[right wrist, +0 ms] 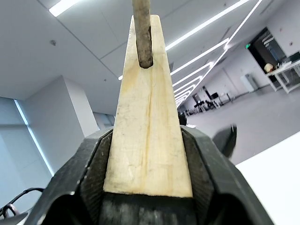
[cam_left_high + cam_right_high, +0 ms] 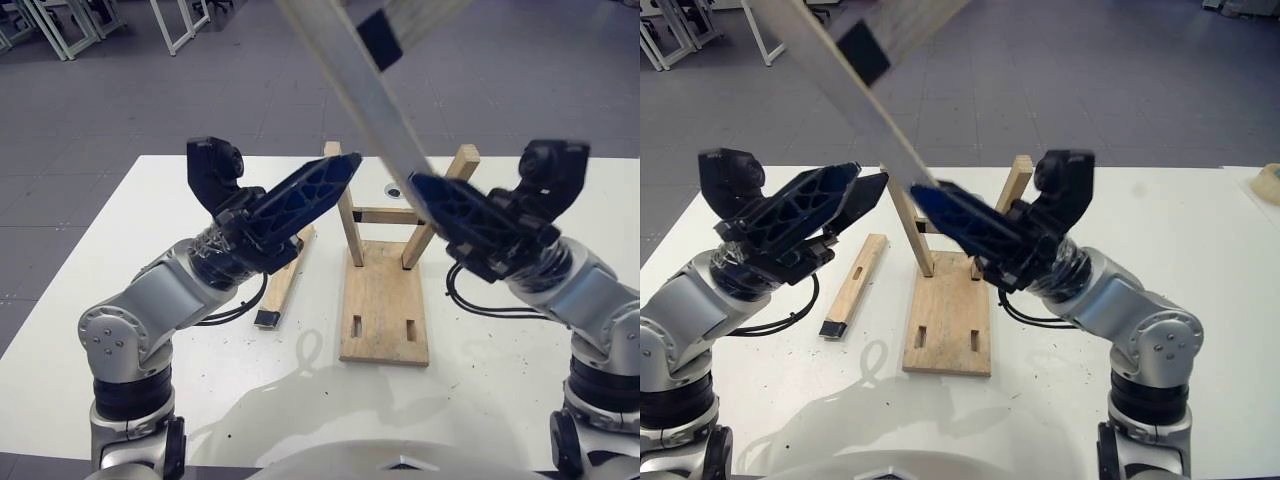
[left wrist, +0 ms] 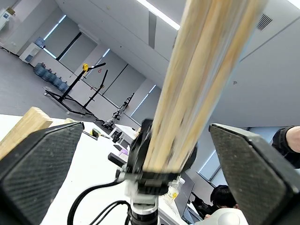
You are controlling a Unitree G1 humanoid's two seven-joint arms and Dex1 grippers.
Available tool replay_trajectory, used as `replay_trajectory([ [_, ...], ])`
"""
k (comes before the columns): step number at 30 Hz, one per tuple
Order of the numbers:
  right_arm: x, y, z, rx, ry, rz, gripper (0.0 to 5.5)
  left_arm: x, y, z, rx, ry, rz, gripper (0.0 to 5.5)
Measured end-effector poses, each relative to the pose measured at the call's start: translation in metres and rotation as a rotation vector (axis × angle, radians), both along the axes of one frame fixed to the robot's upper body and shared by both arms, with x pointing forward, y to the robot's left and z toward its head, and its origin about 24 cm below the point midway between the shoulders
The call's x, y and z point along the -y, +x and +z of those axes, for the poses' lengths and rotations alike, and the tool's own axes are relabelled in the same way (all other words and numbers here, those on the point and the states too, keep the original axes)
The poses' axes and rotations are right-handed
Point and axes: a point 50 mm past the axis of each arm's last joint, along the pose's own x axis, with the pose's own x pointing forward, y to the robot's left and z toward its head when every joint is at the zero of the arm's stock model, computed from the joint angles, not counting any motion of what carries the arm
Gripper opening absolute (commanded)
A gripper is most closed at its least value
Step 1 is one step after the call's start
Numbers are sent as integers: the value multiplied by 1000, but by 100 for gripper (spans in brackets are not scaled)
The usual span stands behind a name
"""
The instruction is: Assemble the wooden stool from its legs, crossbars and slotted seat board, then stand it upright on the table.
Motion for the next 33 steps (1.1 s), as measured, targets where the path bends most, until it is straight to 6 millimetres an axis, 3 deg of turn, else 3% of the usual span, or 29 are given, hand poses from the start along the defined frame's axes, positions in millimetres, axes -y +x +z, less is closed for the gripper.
replay_trajectory([
  [7,-5,-1,-13,-9,-67,20,201,3,-5,4,44,-30,-37,493],
  [22,-12,-3,-25,22,-172,8,201,-14,-3,-5,17,91,-11,216],
  [28,-13,-4,-29,20,-179,16,201,-16,-3,-7,26,111,-20,212],
  [33,-9,-4,-36,21,-252,15,317,-22,2,-10,28,117,13,210],
])
